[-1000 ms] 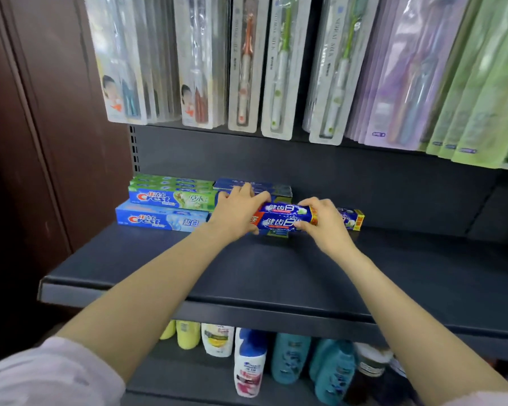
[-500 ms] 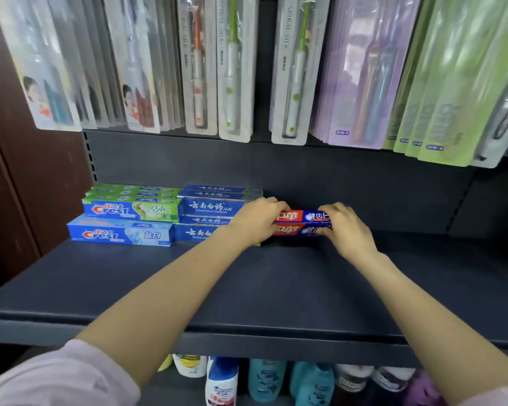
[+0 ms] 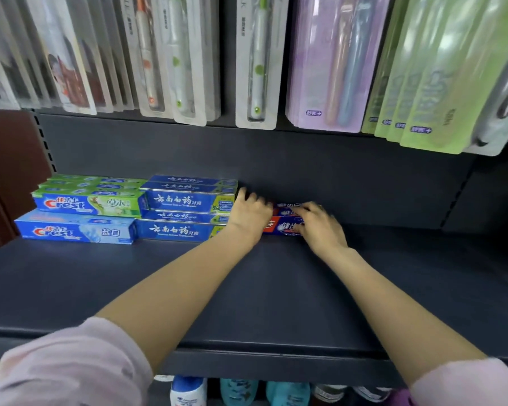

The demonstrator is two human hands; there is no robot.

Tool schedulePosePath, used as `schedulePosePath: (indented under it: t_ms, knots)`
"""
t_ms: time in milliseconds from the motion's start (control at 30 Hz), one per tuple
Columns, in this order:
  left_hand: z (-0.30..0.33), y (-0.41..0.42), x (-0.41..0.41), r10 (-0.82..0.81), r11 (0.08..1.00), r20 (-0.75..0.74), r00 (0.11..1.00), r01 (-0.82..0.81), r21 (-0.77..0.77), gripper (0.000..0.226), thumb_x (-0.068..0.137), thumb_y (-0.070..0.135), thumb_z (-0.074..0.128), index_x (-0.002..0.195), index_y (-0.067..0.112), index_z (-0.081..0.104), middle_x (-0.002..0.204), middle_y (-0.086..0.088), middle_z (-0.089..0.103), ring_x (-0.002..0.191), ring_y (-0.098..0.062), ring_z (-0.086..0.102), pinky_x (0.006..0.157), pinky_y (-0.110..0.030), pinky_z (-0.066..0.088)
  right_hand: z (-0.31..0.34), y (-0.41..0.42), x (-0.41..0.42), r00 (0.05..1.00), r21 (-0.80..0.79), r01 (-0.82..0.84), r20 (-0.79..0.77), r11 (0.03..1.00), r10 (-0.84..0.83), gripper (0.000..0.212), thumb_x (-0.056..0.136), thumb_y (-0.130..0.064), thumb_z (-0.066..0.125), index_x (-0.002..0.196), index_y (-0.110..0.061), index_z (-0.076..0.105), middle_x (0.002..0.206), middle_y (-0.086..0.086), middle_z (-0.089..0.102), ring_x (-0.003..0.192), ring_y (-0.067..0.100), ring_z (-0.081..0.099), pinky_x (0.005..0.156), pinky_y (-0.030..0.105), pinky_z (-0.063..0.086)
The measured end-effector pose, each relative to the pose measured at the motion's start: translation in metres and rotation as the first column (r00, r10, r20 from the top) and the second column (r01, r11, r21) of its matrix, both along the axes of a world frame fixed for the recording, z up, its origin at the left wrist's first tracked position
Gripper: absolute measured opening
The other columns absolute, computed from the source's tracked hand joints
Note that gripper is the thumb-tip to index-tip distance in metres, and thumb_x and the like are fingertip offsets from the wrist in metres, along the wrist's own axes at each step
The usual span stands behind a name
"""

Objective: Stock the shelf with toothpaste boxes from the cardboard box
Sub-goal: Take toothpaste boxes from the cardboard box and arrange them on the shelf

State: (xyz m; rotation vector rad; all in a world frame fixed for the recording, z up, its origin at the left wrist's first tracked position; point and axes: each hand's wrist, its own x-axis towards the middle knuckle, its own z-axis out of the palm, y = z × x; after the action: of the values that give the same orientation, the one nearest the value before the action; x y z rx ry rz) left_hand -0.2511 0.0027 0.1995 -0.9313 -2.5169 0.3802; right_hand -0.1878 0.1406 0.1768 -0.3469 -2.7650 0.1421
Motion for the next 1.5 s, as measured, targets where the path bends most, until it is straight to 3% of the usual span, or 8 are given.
schedulePosePath:
  t_ms: [167,367,467,633,800,1067,1333,1500]
  knots:
    - [0.000,-0.003,0.010,-0.017,0.997,0.040,0.999,0.013,0.082,0.043,0.091,0.015,0.052,0.133,0.008,0.043,0.135,-0.012,0.049,0.128,-0.029,0.042,0.111,-0.042,0.022,0.003,0.000,0.009,0.999,-0.053,-0.050,0.004,0.997,0.050,0.057,0.091,-0.020,0.058,0.144,-0.021,0.036,0.147,0.002,0.037,0.133,0.027,0.035,0.111,0.036,0.030]
    - [0.006,-0.035,0.051,-0.096,0.940,0.131,0.987,0.047,0.339,0.039,0.093,0.022,0.048,0.130,0.011,0.045,0.128,-0.010,0.052,0.121,-0.027,0.046,0.098,-0.038,0.036,0.013,-0.024,0.057,0.985,-0.171,-0.109,-0.151,0.979,0.083,0.041,0.092,-0.018,0.056,0.133,-0.018,0.051,0.134,0.002,0.047,0.126,0.021,0.042,0.101,0.037,0.041]
    - [0.006,-0.059,0.079,-0.176,0.869,0.215,0.960,0.049,0.493,0.031,0.091,0.021,0.050,0.119,0.010,0.054,0.117,-0.010,0.058,0.110,-0.027,0.053,0.091,-0.039,0.042,0.016,-0.041,0.091,0.975,-0.237,-0.137,-0.202,0.962,0.089,0.030,0.092,-0.010,0.053,0.120,-0.017,0.062,0.122,0.005,0.055,0.113,0.022,0.052,0.095,0.034,0.045]
    - [-0.001,-0.093,0.145,-0.340,0.735,0.374,0.863,-0.004,0.678,0.012,0.086,0.021,0.058,0.097,0.017,0.061,0.085,0.004,0.061,0.086,-0.019,0.059,0.076,-0.033,0.049,0.021,-0.072,0.161,0.969,-0.382,-0.181,-0.229,0.906,0.097,0.025,0.089,-0.004,0.053,0.102,-0.015,0.071,0.092,-0.005,0.062,0.081,0.010,0.054,0.069,0.011,0.033]
    - [-0.031,-0.109,0.215,-0.348,0.802,0.463,0.815,0.004,0.597,0.013,0.087,0.026,0.057,0.096,0.019,0.064,0.085,0.004,0.063,0.089,-0.020,0.060,0.074,-0.030,0.046,-0.006,-0.095,0.239,0.991,-0.377,-0.118,0.021,0.919,0.136,0.024,0.087,-0.008,0.052,0.100,-0.018,0.070,0.100,0.004,0.071,0.096,0.019,0.064,0.084,0.031,0.050]
    - [-0.108,-0.089,0.304,-0.319,0.906,0.719,0.618,-0.025,0.423,0.014,0.088,0.023,0.056,0.091,0.015,0.067,0.092,-0.006,0.066,0.096,-0.026,0.063,0.084,-0.040,0.052,-0.094,-0.087,0.341,0.911,-0.292,0.090,0.411,0.952,0.039,0.026,0.088,-0.015,0.050,0.107,-0.017,0.068,0.113,0.009,0.067,0.106,0.028,0.061,0.090,0.041,0.050]
    - [-0.176,-0.028,0.347,-0.192,0.978,0.890,0.414,0.009,0.207,0.013,0.088,0.023,0.058,0.091,0.013,0.066,0.099,-0.012,0.072,0.088,-0.026,0.067,0.086,-0.034,0.053,-0.167,-0.031,0.396,0.754,-0.246,0.234,0.657,0.941,-0.015,0.029,0.088,-0.017,0.049,0.112,-0.020,0.066,0.120,0.009,0.064,0.111,0.029,0.058,0.095,0.041,0.049]
    - [-0.217,0.022,0.361,-0.050,0.998,0.945,0.323,-0.016,0.059,0.027,0.090,0.026,0.059,0.107,0.007,0.068,0.104,-0.010,0.069,0.096,-0.026,0.066,0.085,-0.032,0.051,-0.195,0.027,0.415,0.694,-0.028,0.247,0.703,0.969,-0.157,0.040,0.090,-0.025,0.057,0.128,-0.015,0.052,0.134,0.013,0.040,0.130,0.032,0.036,0.101,0.044,0.040]
